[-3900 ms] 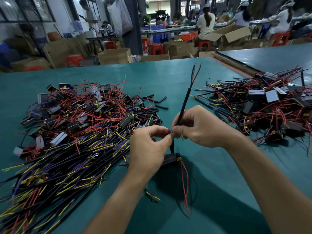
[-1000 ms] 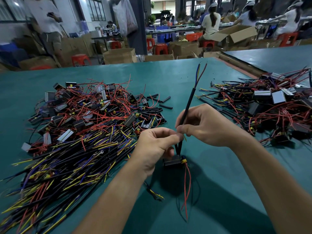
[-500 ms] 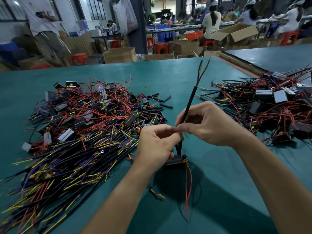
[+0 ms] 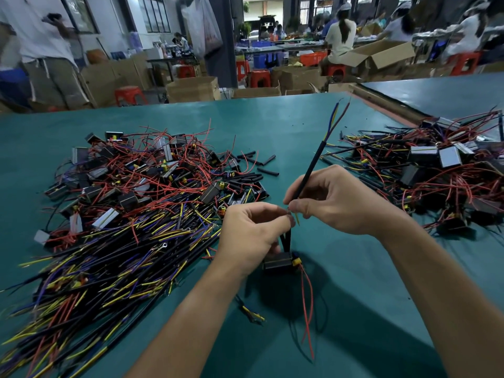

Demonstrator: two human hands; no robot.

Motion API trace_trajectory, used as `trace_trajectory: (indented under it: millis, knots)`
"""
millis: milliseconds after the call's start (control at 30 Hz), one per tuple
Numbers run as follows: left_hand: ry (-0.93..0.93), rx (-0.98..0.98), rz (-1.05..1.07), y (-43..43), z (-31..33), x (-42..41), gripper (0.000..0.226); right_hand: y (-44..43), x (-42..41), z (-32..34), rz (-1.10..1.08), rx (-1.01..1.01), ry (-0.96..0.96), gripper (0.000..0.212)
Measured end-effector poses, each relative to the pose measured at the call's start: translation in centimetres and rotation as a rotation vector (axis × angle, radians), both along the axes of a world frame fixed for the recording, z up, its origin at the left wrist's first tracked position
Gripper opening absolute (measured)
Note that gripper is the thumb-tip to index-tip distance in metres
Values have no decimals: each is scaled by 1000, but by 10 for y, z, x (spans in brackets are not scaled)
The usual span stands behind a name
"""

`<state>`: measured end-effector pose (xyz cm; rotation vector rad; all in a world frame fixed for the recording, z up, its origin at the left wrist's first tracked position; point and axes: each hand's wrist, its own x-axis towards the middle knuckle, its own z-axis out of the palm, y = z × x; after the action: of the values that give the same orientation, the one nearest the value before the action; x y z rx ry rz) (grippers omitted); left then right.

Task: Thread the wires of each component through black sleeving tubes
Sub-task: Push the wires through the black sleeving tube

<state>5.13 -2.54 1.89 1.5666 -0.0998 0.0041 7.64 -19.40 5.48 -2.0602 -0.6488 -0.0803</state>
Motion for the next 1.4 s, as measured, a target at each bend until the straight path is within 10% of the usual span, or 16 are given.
trace_trajectory:
  millis: [1400]
  knots:
    - [-12,-15,-23,-3,-4,0,14,-1,-3,4,-26,-20,22,8]
